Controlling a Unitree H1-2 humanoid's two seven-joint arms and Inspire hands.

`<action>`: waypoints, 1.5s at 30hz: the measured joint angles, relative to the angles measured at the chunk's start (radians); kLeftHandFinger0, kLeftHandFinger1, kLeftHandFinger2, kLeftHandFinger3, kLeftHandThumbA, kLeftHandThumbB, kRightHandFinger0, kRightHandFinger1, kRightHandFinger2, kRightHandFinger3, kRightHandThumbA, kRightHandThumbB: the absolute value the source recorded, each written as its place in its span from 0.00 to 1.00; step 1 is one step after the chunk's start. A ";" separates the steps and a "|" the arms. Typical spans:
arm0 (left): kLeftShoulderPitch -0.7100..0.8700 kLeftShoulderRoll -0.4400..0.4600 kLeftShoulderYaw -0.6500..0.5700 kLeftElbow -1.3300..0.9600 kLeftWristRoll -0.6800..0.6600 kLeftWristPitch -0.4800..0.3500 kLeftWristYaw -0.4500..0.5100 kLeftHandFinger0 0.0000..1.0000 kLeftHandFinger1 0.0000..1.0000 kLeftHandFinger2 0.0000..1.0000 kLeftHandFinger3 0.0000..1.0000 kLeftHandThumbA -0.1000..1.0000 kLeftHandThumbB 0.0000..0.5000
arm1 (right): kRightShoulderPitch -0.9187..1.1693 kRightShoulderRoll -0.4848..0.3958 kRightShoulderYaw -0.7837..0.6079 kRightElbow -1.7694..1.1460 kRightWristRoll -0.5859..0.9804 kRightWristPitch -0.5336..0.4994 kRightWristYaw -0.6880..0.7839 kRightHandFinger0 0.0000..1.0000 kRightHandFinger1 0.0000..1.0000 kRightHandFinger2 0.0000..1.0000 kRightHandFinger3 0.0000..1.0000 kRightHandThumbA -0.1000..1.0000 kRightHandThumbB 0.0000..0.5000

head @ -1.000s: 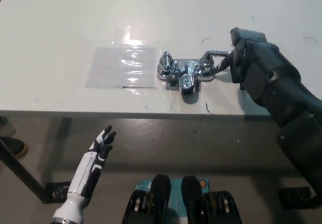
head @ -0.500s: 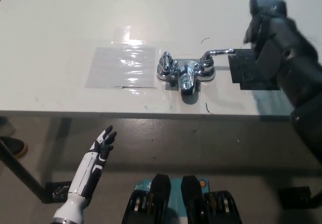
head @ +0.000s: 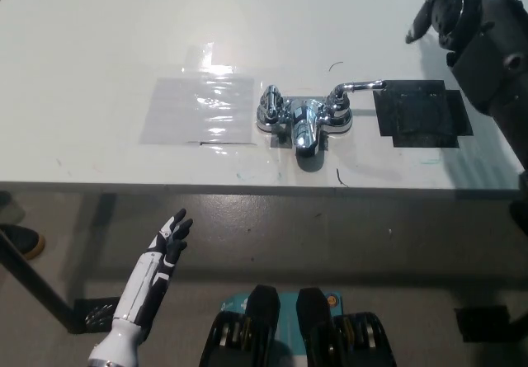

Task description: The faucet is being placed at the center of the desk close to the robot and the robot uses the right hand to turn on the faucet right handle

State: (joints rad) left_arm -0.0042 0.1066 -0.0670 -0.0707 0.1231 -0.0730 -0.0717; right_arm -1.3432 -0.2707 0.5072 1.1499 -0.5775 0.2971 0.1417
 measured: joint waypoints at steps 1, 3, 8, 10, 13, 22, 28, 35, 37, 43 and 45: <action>0.000 0.000 0.000 0.001 0.000 0.000 0.000 1.00 1.00 1.00 1.00 1.00 0.93 | 0.024 -0.004 -0.005 -0.038 0.000 0.002 0.005 1.00 1.00 1.00 1.00 1.00 0.75; 0.000 0.000 0.000 0.004 0.000 0.000 0.000 1.00 1.00 1.00 1.00 1.00 0.94 | 0.071 -0.011 -0.020 -0.114 0.000 0.005 0.013 1.00 1.00 1.00 1.00 1.00 0.89; 0.000 0.000 0.001 0.010 0.000 0.000 0.000 1.00 1.00 1.00 1.00 1.00 0.94 | 0.191 -0.032 -0.059 -0.272 0.003 0.010 0.025 1.00 1.00 1.00 1.00 1.00 0.71; -0.001 0.000 0.001 0.015 0.000 0.000 0.000 1.00 1.00 1.00 1.00 1.00 0.95 | 0.257 -0.045 -0.090 -0.352 0.008 0.015 0.030 1.00 1.00 1.00 1.00 1.00 0.64; -0.002 0.000 0.001 0.025 0.000 0.001 0.000 1.00 1.00 1.00 1.00 1.00 0.93 | 0.327 -0.064 -0.127 -0.436 0.017 0.021 0.035 1.00 1.00 1.00 1.00 1.00 0.58; -0.011 0.000 0.001 0.060 0.000 0.002 0.000 1.00 1.00 1.00 1.00 1.00 0.85 | 0.523 -0.102 -0.258 -0.686 0.068 0.039 0.039 1.00 1.00 1.00 1.00 1.00 0.58; -0.023 0.000 0.003 0.080 0.000 0.003 0.000 1.00 1.00 1.00 1.00 1.00 0.82 | 0.669 -0.101 -0.311 -0.853 0.110 0.039 0.038 1.00 1.00 1.00 1.00 1.00 0.71; -0.058 0.000 0.004 0.096 0.000 0.004 0.000 1.00 1.00 1.00 1.00 1.00 0.82 | 0.853 -0.100 -0.361 -1.051 0.172 0.033 0.037 1.00 1.00 1.00 1.00 1.00 0.73; -0.066 0.000 0.005 0.104 0.000 0.004 0.000 1.00 1.00 1.00 1.00 1.00 0.82 | 0.901 -0.099 -0.374 -1.106 0.190 0.029 0.035 1.00 1.00 1.00 1.00 1.00 0.74; -0.088 0.000 0.006 0.110 -0.001 0.004 0.000 1.00 1.00 1.00 1.00 1.00 0.87 | 1.048 -0.077 -0.406 -1.292 0.248 0.012 0.029 1.00 1.00 1.00 1.00 1.00 0.67; -0.096 0.000 0.007 0.111 -0.001 0.004 0.000 1.00 1.00 1.00 1.00 1.00 0.89 | 1.101 -0.062 -0.416 -1.361 0.271 -0.002 0.026 1.00 1.00 1.00 1.00 1.00 0.59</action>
State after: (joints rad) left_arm -0.0998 0.1067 -0.0597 0.0406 0.1225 -0.0688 -0.0716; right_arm -0.2419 -0.3326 0.0913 -0.2108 -0.3068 0.2955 0.1680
